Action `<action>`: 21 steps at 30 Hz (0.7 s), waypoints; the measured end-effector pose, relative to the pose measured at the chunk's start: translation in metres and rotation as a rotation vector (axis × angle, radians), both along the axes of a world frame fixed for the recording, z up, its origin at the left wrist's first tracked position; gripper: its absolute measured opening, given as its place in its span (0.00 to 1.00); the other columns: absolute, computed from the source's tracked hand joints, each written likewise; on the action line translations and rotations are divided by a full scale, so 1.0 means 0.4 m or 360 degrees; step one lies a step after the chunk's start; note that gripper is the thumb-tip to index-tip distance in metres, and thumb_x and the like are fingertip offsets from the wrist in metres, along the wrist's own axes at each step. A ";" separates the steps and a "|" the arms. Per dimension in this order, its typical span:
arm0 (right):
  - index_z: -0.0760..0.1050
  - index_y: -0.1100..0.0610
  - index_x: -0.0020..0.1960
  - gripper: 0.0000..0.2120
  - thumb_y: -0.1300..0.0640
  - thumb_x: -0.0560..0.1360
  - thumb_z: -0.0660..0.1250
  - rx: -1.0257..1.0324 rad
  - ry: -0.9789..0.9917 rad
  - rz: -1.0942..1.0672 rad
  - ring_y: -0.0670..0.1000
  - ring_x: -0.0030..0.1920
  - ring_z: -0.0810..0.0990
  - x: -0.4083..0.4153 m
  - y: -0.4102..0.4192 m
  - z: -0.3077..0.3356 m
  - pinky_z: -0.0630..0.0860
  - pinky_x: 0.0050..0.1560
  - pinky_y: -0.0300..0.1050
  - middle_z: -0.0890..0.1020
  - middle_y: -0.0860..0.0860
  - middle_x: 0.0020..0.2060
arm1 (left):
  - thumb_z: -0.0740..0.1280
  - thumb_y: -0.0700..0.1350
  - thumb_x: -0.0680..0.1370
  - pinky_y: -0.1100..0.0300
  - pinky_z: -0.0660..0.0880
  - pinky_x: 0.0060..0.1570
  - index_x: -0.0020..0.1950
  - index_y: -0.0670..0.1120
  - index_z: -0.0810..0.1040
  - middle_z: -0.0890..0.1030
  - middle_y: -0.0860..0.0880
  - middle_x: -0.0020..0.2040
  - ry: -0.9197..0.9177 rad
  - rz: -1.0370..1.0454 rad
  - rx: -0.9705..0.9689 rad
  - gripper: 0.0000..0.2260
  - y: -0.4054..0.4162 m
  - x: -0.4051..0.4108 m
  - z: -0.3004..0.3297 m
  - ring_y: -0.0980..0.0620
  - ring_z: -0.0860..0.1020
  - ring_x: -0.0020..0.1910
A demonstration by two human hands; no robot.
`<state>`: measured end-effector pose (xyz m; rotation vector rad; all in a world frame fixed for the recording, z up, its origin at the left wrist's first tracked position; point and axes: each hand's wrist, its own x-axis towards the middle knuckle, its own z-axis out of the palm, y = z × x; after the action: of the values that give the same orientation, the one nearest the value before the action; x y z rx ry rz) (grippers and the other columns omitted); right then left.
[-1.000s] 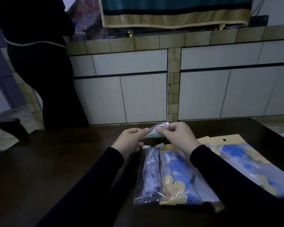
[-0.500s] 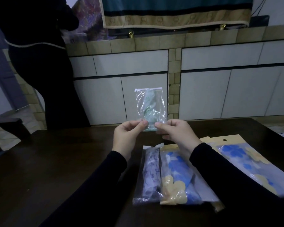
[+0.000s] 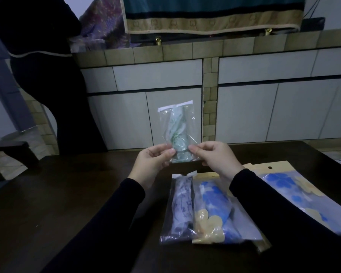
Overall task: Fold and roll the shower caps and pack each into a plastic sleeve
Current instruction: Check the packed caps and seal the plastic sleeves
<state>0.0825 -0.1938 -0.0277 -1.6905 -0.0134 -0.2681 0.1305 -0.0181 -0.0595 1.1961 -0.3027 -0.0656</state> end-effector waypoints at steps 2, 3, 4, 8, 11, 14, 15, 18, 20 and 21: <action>0.83 0.54 0.41 0.06 0.52 0.72 0.73 -0.0035 -0.0005 -0.0022 0.36 0.34 0.80 0.002 -0.005 -0.001 0.71 0.37 0.30 0.83 0.42 0.34 | 0.82 0.46 0.61 0.40 0.69 0.63 0.48 0.45 0.85 0.82 0.36 0.51 -0.0022 0.0025 -0.0004 0.18 -0.002 -0.002 -0.002 0.38 0.78 0.52; 0.83 0.54 0.41 0.06 0.51 0.72 0.73 -0.0081 -0.0028 -0.0040 0.38 0.36 0.80 0.003 -0.005 -0.004 0.73 0.39 0.32 0.84 0.44 0.36 | 0.82 0.46 0.62 0.44 0.72 0.57 0.46 0.47 0.85 0.83 0.40 0.47 -0.0038 0.0061 0.0016 0.15 -0.004 -0.006 -0.002 0.42 0.78 0.47; 0.83 0.53 0.42 0.06 0.51 0.72 0.73 -0.0154 -0.0064 -0.0075 0.41 0.39 0.82 0.004 -0.004 -0.008 0.75 0.42 0.35 0.85 0.46 0.37 | 0.81 0.45 0.64 0.49 0.73 0.51 0.44 0.48 0.85 0.84 0.44 0.43 -0.0074 0.0110 0.0057 0.12 -0.009 -0.013 0.000 0.47 0.78 0.42; 0.76 0.51 0.51 0.13 0.46 0.71 0.72 -0.0548 -0.0372 -0.0468 0.43 0.47 0.76 0.000 0.015 -0.009 0.73 0.48 0.34 0.78 0.45 0.46 | 0.72 0.37 0.73 0.66 0.73 0.34 0.43 0.46 0.78 0.82 0.55 0.35 -0.0314 0.0413 0.0192 0.06 -0.023 -0.032 0.019 0.61 0.77 0.31; 0.79 0.51 0.48 0.13 0.42 0.72 0.69 -0.0559 -0.0438 -0.0324 0.40 0.42 0.77 -0.022 0.033 0.021 0.71 0.40 0.27 0.80 0.44 0.41 | 0.71 0.36 0.75 0.67 0.75 0.35 0.43 0.46 0.74 0.81 0.52 0.45 -0.0474 0.0569 0.0279 0.08 -0.039 -0.046 0.035 0.60 0.78 0.32; 0.83 0.51 0.48 0.17 0.38 0.71 0.68 -0.0328 -0.0304 0.0067 0.38 0.42 0.81 -0.042 0.056 0.034 0.75 0.43 0.30 0.85 0.43 0.39 | 0.72 0.38 0.74 0.57 0.80 0.46 0.56 0.43 0.78 0.81 0.59 0.49 -0.0588 0.0539 0.0425 0.11 -0.066 -0.063 0.027 0.55 0.80 0.38; 0.84 0.51 0.46 0.16 0.39 0.70 0.69 -0.0311 -0.0300 0.0084 0.38 0.40 0.81 -0.040 0.059 0.029 0.75 0.41 0.32 0.85 0.44 0.37 | 0.72 0.38 0.73 0.54 0.79 0.49 0.59 0.43 0.78 0.81 0.61 0.51 -0.0632 0.0480 0.0484 0.15 -0.072 -0.069 0.027 0.54 0.80 0.41; 0.83 0.55 0.44 0.13 0.45 0.72 0.71 -0.0313 -0.0266 -0.0062 0.43 0.33 0.79 -0.018 0.041 0.013 0.76 0.38 0.40 0.82 0.45 0.30 | 0.69 0.36 0.72 0.60 0.79 0.44 0.56 0.43 0.81 0.73 0.55 0.68 -0.0692 0.0204 0.0571 0.13 -0.073 -0.082 0.035 0.55 0.82 0.42; 0.83 0.58 0.46 0.13 0.48 0.74 0.70 -0.0261 -0.0167 -0.0087 0.50 0.35 0.82 -0.004 0.025 0.007 0.79 0.43 0.47 0.84 0.52 0.34 | 0.68 0.33 0.73 0.64 0.76 0.41 0.49 0.44 0.82 0.76 0.51 0.66 -0.0589 0.0209 0.0537 0.09 -0.059 -0.078 0.040 0.56 0.81 0.40; 0.83 0.59 0.46 0.13 0.49 0.75 0.70 -0.0275 -0.0120 -0.0073 0.50 0.36 0.82 -0.001 0.017 0.006 0.80 0.43 0.46 0.85 0.54 0.38 | 0.68 0.34 0.74 0.62 0.77 0.43 0.47 0.46 0.82 0.78 0.48 0.63 -0.0521 0.0265 0.0491 0.09 -0.051 -0.074 0.039 0.55 0.81 0.43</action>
<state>0.0820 -0.1868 -0.0253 -1.8532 -0.0552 -0.3736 0.1009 -0.0383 -0.0438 1.5361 -0.4907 0.2384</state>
